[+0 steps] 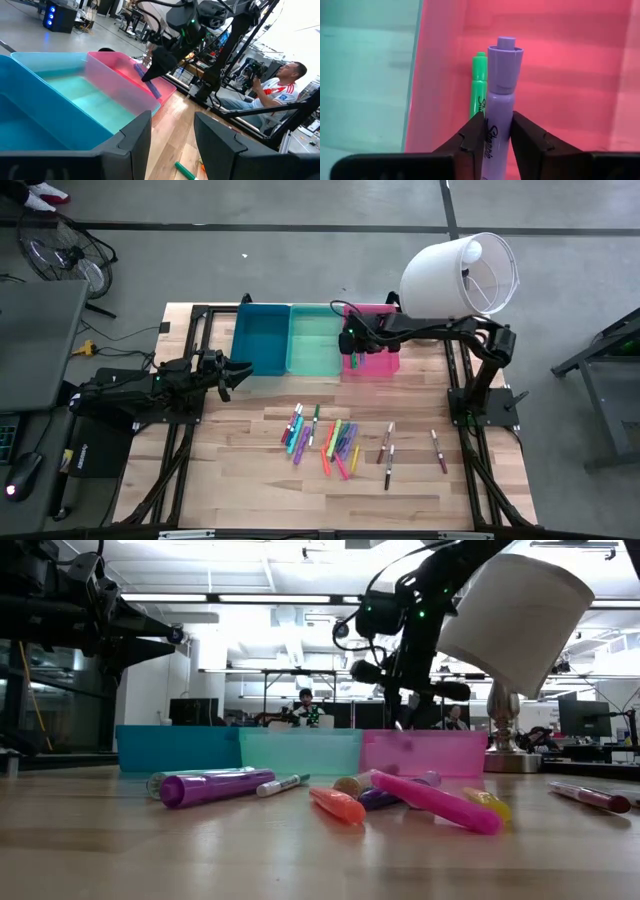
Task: Pick & Place Markers
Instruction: Put the right purple highlighter pen into the pink bin
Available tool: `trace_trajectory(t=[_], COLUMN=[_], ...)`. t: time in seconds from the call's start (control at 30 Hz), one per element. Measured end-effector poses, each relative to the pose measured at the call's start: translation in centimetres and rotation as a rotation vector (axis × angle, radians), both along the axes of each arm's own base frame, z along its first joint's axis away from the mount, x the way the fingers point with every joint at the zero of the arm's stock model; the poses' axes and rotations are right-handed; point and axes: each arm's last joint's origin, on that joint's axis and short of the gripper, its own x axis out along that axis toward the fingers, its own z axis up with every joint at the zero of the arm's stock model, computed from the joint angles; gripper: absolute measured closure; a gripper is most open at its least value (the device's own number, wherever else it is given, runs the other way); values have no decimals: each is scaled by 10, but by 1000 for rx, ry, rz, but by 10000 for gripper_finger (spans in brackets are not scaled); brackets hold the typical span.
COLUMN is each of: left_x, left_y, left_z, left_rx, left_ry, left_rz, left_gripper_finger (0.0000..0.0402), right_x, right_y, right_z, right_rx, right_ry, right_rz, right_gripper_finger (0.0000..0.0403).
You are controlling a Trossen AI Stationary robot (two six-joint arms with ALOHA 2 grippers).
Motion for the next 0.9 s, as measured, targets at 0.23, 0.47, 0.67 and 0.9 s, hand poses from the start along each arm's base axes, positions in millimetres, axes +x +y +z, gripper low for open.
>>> trace_trajectory(t=[0.23,0.47,0.67,0.9], left_x=[0,0,0,0], left_y=[0,0,0,0], left_z=[0,0,0,0], left_rx=[0,0,0,0], left_ry=[0,0,0,1], left_rz=[0,0,0,0], left_gripper_finger=[254,254,254,254], right_x=[1,4,3,-2], right_y=[0,13,52,114], right_z=[-1,13,48,59], right_rx=[14,-7,-63,13], right_ry=[-4,-57,-150,-157], right_rz=[5,79,150,224], right_gripper_finger=[282,232,204,202])
